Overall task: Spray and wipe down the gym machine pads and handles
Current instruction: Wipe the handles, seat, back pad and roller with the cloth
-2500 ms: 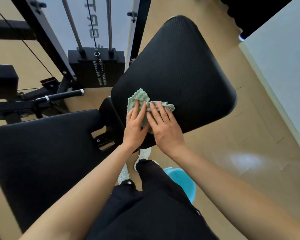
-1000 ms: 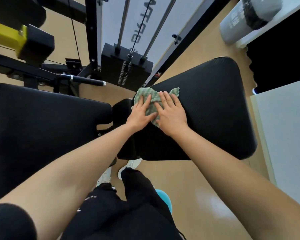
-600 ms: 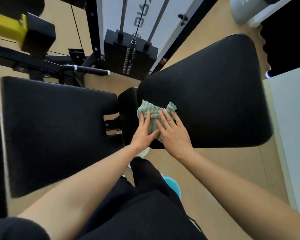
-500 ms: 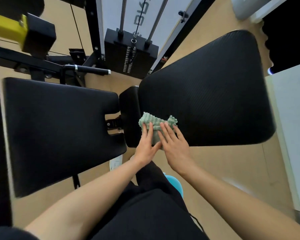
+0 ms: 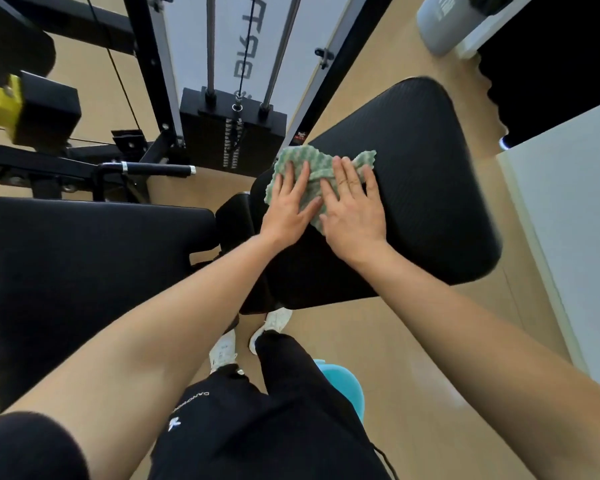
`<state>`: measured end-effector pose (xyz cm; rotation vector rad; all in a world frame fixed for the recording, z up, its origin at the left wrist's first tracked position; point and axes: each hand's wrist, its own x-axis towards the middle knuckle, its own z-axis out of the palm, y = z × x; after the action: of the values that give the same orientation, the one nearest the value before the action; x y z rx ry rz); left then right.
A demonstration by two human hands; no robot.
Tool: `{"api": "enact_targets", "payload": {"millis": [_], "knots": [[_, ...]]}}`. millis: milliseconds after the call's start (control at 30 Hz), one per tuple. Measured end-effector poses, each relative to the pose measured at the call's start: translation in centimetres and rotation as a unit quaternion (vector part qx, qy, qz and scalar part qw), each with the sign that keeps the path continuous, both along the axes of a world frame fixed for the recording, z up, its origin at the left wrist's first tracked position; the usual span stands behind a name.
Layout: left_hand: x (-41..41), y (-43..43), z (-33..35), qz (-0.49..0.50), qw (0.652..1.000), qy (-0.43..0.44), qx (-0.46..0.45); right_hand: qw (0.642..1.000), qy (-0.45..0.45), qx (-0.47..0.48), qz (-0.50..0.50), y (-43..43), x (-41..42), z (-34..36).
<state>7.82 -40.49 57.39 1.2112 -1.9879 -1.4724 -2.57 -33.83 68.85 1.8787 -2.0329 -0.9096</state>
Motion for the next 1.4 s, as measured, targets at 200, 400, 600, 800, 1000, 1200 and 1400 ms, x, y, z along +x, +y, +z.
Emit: {"api": "enact_targets", "payload": {"millis": [200,400,600,800,1000,1200,1400], "knots": [[-2.9,-0.3,2.2,-0.007,0.997,0.03,-0.07,0.997,0.008,-0.067,-0.03,0.8,-1.2,1.7],[0.5,11.2,-0.2,-0.059,0.994,0.032,-0.089,0.989,-0.087,-0.105,-0.061,11.8,0.9,0.3],[1.4,17.3,-0.3,-0.093,0.99,0.035,-0.104,0.978,-0.1,-0.127,-0.133,17.5,2.4,0.4],[-1.5,8.6,2.6,-0.11,0.983,0.052,-0.137,0.968,-0.084,-0.184,-0.146,12.8,0.8,2.2],[-6.8,-0.2,9.3,-0.112,0.973,0.058,-0.194,0.952,-0.061,-0.259,-0.149,6.3,-2.6,6.4],[-7.3,2.6,8.8,-0.12,0.954,0.053,-0.27,0.944,-0.055,-0.285,-0.158,8.8,-2.6,6.0],[-1.7,11.3,1.0,-0.094,0.977,0.038,-0.186,0.973,-0.087,-0.16,-0.14,13.6,1.6,1.1]]}}
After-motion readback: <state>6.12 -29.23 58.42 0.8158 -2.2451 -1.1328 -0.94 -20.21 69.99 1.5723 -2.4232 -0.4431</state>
